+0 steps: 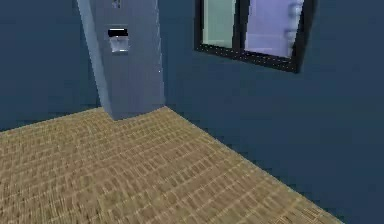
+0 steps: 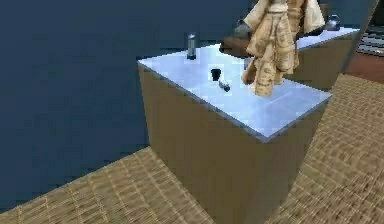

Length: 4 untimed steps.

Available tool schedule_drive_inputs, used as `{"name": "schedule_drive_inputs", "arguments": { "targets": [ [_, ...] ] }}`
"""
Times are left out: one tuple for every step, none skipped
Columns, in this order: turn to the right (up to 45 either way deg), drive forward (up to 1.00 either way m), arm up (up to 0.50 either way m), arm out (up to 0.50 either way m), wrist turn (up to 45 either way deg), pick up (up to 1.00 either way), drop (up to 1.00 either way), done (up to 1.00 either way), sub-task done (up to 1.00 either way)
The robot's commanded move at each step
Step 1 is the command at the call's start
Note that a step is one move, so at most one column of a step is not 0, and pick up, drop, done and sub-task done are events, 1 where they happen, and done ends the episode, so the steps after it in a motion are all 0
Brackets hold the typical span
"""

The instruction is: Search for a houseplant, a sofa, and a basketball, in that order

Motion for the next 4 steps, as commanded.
{"name": "schedule_drive_inputs", "arguments": {
  "targets": [
    [45.0, 0.00, 0.00, 0.00, 0.0, 0.00, 0.00, 0.00, 0.00],
    [6.0, 0.00, 0.00, 0.00, 0.0, 0.00, 0.00, 0.00, 0.00],
    [0.0, 0.05, 0.00, 0.00, 0.0, 0.00, 0.00, 0.00, 0.00],
    [-45.0, 0.00, 0.00, 0.00, 0.0, 0.00, 0.00, 0.00, 0.00]
  ]
}}
